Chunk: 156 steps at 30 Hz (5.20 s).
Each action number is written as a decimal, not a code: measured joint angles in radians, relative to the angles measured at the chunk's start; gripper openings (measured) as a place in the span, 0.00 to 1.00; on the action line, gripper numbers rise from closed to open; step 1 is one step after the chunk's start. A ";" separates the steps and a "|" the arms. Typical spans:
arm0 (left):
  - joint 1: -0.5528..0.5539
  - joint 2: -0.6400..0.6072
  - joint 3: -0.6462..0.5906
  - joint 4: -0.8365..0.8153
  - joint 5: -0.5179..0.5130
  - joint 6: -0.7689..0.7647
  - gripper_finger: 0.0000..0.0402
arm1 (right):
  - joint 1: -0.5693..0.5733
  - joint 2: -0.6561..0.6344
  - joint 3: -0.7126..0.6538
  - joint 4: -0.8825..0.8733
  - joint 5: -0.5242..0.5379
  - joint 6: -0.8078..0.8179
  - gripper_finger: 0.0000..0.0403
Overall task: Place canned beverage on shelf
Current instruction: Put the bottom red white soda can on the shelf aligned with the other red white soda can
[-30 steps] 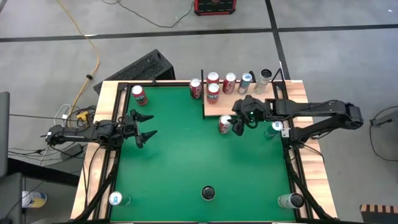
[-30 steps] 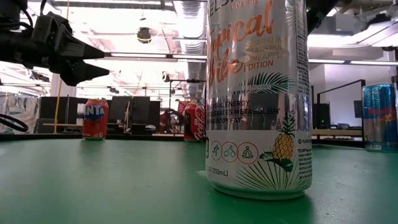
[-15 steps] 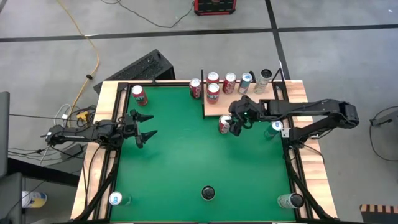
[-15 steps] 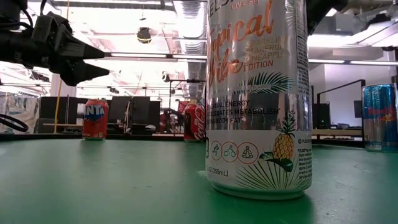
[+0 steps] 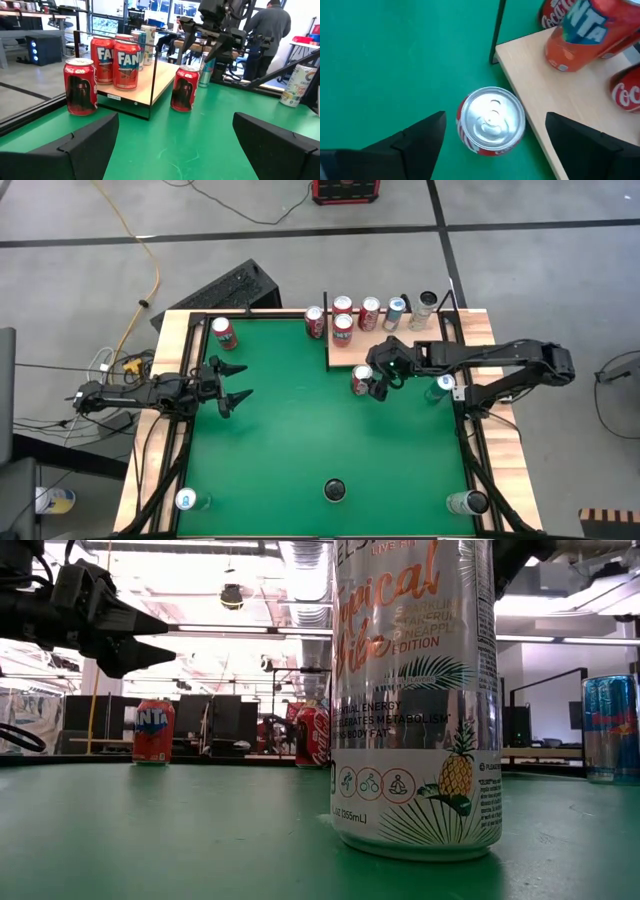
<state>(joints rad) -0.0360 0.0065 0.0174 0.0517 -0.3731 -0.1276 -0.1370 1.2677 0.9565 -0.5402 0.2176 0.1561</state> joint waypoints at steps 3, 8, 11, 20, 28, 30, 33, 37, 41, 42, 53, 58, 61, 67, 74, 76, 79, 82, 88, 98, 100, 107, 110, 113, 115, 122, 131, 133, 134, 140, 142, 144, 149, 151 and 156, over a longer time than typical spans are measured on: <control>0.000 0.000 0.000 0.000 0.000 0.000 0.94 | -0.004 0.024 0.004 0.033 -0.003 0.000 0.94; 0.000 0.000 0.000 0.000 0.000 0.000 0.94 | -0.002 0.047 -0.007 0.078 -0.002 -0.007 0.93; 0.000 0.000 0.000 0.000 0.000 0.000 0.94 | 0.000 0.047 -0.052 0.133 0.027 -0.032 0.93; 0.000 0.000 0.000 0.000 0.001 0.000 0.94 | 0.006 0.020 -0.153 0.246 0.055 -0.026 0.93; 0.000 0.000 0.000 0.000 0.000 0.000 0.94 | 0.016 0.020 -0.217 0.320 0.069 0.002 0.93; 0.000 0.000 0.000 0.000 0.001 0.000 0.94 | 0.026 0.020 -0.226 0.329 0.082 0.007 0.93; 0.000 0.000 0.000 0.000 0.000 0.000 0.94 | 0.033 0.020 -0.251 0.365 0.094 0.012 0.92; 0.000 0.000 0.000 0.000 0.001 0.000 0.94 | 0.030 0.020 -0.276 0.410 0.098 0.022 0.92; 0.000 0.000 0.000 0.000 0.000 0.000 0.94 | 0.030 0.020 -0.276 0.422 0.099 0.023 0.92; 0.000 0.000 0.000 0.000 0.000 0.000 0.94 | 0.028 0.020 -0.276 0.421 0.099 0.022 0.92; 0.000 0.000 0.000 0.000 0.000 0.000 0.94 | 0.017 0.020 -0.275 0.426 0.099 0.030 0.92; 0.000 0.000 0.000 0.000 0.000 0.000 0.94 | 0.017 0.021 -0.275 0.426 0.098 0.030 0.86; 0.000 0.000 0.000 0.000 0.000 0.000 0.94 | 0.017 0.021 -0.274 0.425 0.098 0.029 0.80; 0.000 0.000 0.000 0.000 0.000 0.000 0.94 | 0.017 0.021 -0.274 0.423 0.098 0.028 0.77; 0.000 0.000 0.000 0.000 0.001 0.000 0.94 | 0.017 0.021 -0.259 0.403 0.094 0.013 0.78; 0.000 0.000 0.000 0.000 0.000 0.000 0.94 | 0.017 0.022 -0.241 0.379 0.092 -0.002 0.78; 0.000 0.000 0.000 0.000 0.000 0.000 0.94 | 0.016 0.011 -0.196 0.327 0.092 -0.010 0.78; 0.000 0.000 0.000 0.000 0.001 0.000 0.94 | 0.015 -0.002 -0.156 0.292 0.092 -0.032 0.78; 0.000 0.000 0.000 0.000 -0.001 0.000 0.94 | -0.044 -0.055 -0.137 0.283 0.092 -0.057 0.78; 0.000 0.000 0.000 0.000 -0.002 0.000 0.94 | -0.197 -0.062 -0.137 0.290 0.022 -0.080 0.77; 0.000 0.000 0.000 0.000 -0.003 0.000 0.94 | -0.223 -0.052 -0.137 0.296 0.015 -0.079 0.77; 0.000 0.000 0.000 0.000 -0.004 0.000 0.94 | -0.266 -0.051 -0.137 0.301 0.011 -0.086 0.77; 0.000 0.000 0.000 0.000 -0.004 0.000 0.94 | -0.278 -0.051 -0.137 0.302 0.005 -0.091 0.77; 0.000 0.000 0.000 0.000 -0.004 0.000 0.94 | -0.288 -0.051 -0.137 0.302 -0.009 -0.103 0.77; 0.000 0.000 0.000 0.000 -0.004 0.000 0.94 | -0.296 -0.051 -0.137 0.302 -0.010 -0.105 0.77; 0.000 0.000 0.000 0.000 -0.004 0.000 0.94 | -0.317 -0.045 -0.137 0.304 -0.010 -0.122 0.79; 0.000 0.000 0.000 0.001 -0.003 0.000 0.94 | -0.326 0.018 -0.133 0.354 -0.006 -0.138 0.79; 0.000 0.000 0.000 0.000 -0.002 0.000 0.94 | -0.331 0.014 -0.134 0.358 -0.004 -0.140 0.79; 0.000 0.000 0.000 0.000 -0.001 0.000 0.94 | -0.336 0.010 -0.134 0.356 -0.004 -0.147 0.79; 0.000 0.000 0.000 0.000 -0.001 0.000 0.94 | -0.371 0.008 -0.135 0.355 -0.004 -0.165 0.79; 0.000 0.000 0.000 0.000 -0.001 0.000 0.94 | -0.378 0.008 -0.135 0.357 -0.006 -0.169 0.79; 0.000 0.000 0.000 0.000 -0.001 0.000 0.94 | -0.383 0.008 -0.136 0.359 -0.006 -0.185 0.79; 0.000 0.000 0.000 0.000 -0.001 0.000 0.94 | -0.383 0.008 -0.136 0.364 -0.010 -0.216 0.80; 0.000 0.000 0.000 0.000 0.000 0.000 0.94 | -0.383 0.008 -0.137 0.368 -0.011 -0.218 0.80; 0.000 0.000 0.000 0.000 0.000 0.000 0.94 | -0.383 0.008 -0.137 0.370 -0.010 -0.220 0.80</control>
<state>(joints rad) -0.0360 0.0063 0.0177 0.0521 -0.3733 -0.1276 -0.5198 1.2762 0.8196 -0.1707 0.2073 -0.0639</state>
